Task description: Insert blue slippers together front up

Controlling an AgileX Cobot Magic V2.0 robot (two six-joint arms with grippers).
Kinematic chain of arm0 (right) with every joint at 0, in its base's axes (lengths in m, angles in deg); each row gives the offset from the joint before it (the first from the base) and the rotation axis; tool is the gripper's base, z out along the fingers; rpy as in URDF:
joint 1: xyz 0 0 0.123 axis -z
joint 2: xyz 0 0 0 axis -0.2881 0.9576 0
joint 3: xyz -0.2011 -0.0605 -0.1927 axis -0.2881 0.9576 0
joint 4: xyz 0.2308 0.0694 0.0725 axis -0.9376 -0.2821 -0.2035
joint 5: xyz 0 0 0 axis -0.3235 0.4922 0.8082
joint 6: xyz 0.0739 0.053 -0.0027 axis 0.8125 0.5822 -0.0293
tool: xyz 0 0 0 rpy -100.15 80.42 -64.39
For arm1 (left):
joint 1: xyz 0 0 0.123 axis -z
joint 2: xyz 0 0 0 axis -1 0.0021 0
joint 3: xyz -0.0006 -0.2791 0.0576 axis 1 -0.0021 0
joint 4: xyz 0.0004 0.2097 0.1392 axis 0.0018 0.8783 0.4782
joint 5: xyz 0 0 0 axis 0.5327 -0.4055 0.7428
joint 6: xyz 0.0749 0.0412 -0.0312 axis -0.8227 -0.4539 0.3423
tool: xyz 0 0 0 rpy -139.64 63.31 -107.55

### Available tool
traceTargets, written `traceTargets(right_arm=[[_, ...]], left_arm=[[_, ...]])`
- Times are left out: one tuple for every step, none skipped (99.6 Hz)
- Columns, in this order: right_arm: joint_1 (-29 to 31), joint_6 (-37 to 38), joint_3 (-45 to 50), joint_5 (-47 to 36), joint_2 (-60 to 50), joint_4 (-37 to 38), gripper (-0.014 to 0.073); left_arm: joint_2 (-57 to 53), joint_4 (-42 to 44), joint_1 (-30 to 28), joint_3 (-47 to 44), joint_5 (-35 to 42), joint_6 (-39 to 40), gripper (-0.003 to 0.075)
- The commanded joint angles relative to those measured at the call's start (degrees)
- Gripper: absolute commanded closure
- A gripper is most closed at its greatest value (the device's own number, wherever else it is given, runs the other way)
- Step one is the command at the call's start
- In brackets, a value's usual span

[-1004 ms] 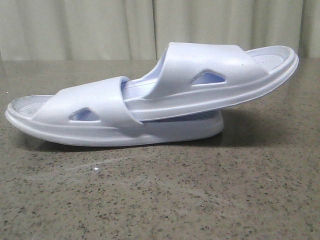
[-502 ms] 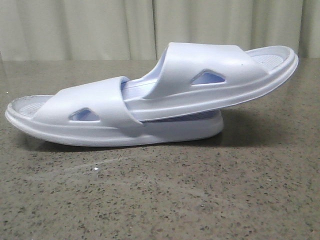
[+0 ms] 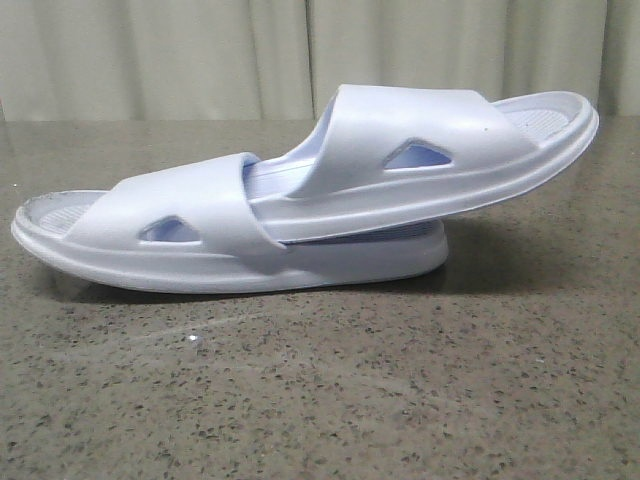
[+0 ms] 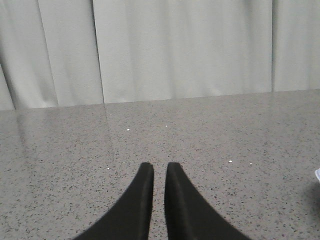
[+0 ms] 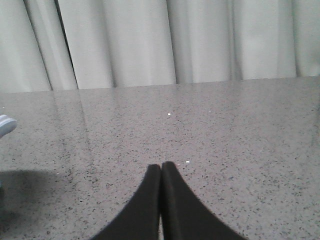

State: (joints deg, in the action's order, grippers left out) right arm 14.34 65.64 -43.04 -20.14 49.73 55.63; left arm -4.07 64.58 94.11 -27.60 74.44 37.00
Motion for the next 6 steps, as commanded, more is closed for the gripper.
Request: traceTargets(right_arm=[[-0.03,0.07,1.27,-4.64,-1.13,0.00,0.0701],[-0.03,0.07,1.27,-4.64,-1.13,0.00,0.0701],[-0.03,0.07,1.27,-4.64,-1.13,0.00,0.0701],[-0.03,0.07,1.27,-4.64,-1.13,0.00,0.0701],[-0.03,0.07,1.27,-4.64,-1.13,0.00,0.0701],[-0.03,0.07,1.27,-4.64,-1.13,0.00,0.0701]], left_arm=[[-0.59,-0.42,-0.10,-0.51,4.72,0.66,0.0704],[-0.59,-0.42,-0.10,-0.51,4.72,0.66,0.0704],[-0.59,-0.42,-0.10,-0.51,4.72,0.66,0.0704],[-0.59,-0.42,-0.10,-0.51,4.72,0.66,0.0704],[-0.59,-0.42,-0.10,-0.51,4.72,0.66,0.0704],[-0.59,-0.42,-0.10,-0.51,4.72,0.66,0.0704]])
